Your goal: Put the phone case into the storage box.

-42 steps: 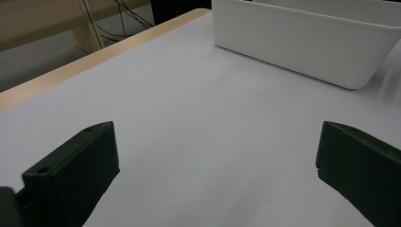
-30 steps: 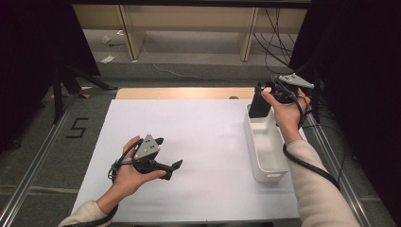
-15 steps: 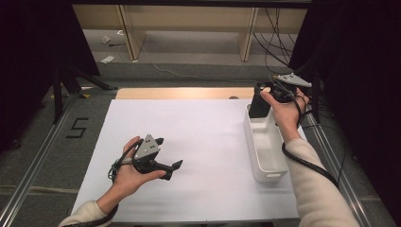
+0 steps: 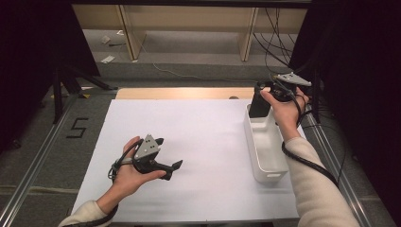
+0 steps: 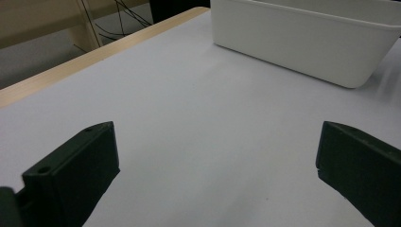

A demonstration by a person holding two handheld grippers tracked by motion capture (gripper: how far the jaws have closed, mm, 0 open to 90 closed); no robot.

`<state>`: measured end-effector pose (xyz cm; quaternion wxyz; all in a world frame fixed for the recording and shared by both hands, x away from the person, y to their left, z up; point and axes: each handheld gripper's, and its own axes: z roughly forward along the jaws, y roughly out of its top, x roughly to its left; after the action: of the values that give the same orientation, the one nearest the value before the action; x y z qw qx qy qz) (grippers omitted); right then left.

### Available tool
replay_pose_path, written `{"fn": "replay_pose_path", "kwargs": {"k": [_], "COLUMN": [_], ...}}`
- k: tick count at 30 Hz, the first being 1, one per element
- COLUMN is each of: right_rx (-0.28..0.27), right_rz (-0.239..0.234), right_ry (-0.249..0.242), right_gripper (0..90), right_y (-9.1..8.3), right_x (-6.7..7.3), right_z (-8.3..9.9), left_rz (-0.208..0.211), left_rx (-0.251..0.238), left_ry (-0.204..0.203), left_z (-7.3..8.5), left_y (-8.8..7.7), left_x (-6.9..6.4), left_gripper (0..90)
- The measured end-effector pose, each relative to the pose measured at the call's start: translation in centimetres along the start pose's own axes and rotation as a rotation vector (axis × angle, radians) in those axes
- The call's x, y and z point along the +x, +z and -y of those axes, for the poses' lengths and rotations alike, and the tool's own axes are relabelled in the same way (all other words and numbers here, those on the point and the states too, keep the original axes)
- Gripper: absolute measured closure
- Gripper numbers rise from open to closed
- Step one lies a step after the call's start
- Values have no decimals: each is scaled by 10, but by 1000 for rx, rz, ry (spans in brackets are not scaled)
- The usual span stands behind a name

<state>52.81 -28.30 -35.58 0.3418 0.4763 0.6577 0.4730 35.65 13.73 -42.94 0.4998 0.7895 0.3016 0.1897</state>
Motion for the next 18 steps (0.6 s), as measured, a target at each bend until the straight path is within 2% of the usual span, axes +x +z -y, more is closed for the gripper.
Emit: {"fn": "replay_pose_path", "kwargs": {"k": [18], "right_rx": [16], "right_rz": [6], "right_ry": [5], "right_gripper": [157], "right_y": [7], "right_x": [1], "right_z": [2], "left_rz": [2], "left_rx": [1], "left_ry": [0], "left_z": [0], "left_y": [0], "left_x": [0], "left_gripper": [0]}}
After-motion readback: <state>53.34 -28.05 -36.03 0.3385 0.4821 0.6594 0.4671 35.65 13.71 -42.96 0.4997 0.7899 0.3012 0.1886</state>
